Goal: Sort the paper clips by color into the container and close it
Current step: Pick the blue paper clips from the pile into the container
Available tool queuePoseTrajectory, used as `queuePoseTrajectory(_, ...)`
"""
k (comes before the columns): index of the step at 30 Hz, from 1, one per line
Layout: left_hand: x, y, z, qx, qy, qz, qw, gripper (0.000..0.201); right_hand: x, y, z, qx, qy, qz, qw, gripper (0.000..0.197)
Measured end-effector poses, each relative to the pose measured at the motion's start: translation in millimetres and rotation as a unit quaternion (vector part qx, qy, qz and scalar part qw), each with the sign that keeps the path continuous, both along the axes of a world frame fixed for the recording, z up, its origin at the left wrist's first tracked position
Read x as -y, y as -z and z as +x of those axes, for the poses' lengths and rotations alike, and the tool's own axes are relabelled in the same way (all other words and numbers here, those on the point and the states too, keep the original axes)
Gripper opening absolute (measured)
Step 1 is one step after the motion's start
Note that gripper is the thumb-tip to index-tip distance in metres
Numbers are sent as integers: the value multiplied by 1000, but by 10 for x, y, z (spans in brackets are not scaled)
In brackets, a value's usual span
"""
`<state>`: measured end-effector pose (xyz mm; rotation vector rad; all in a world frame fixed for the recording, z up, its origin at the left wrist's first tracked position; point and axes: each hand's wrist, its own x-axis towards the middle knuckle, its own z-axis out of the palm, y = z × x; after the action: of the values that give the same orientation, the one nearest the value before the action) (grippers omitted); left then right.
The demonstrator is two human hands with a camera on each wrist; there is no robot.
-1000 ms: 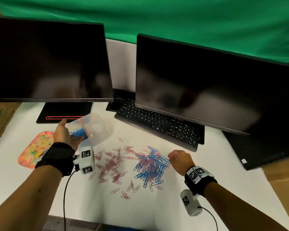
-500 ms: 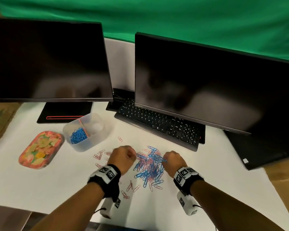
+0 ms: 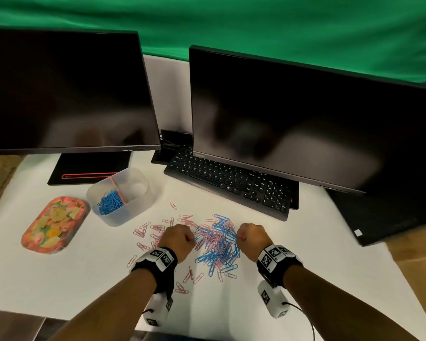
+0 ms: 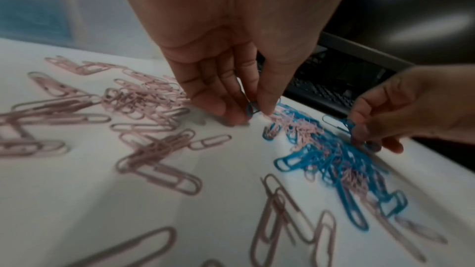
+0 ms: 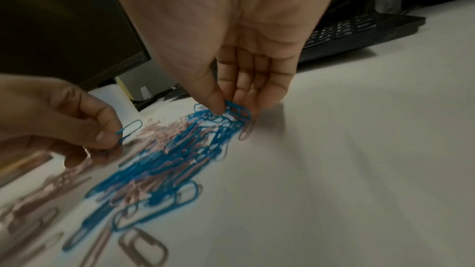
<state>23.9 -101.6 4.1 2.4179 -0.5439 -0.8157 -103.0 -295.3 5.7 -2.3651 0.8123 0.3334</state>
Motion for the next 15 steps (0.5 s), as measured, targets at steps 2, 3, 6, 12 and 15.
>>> queuePoseTrajectory(2, -36, -1, 32, -41, -39, -51, 997, 21, 26, -36, -6, 35, 17, 17, 999, 11)
queuePoseTrajectory(3, -57, 0, 42, -67, -62, -80, 993, 18, 40, -48, -11, 52, 26, 25, 998, 10)
queuePoseTrajectory(6, -128, -13, 77, -141, -109, -143, 974, 23, 65, -70, -9, 106, 72, 76, 989, 9)
queuePoseTrajectory(12, -175, -57, 139, -271, -224, -239, 905, 15, 76, -164, 1, 204, 215, 392, 871, 30)
queuePoseTrajectory(15, -135, -96, 102, -301, -252, -269, 880, 16, 47, -229, -16, 208, 274, 478, 808, 28)
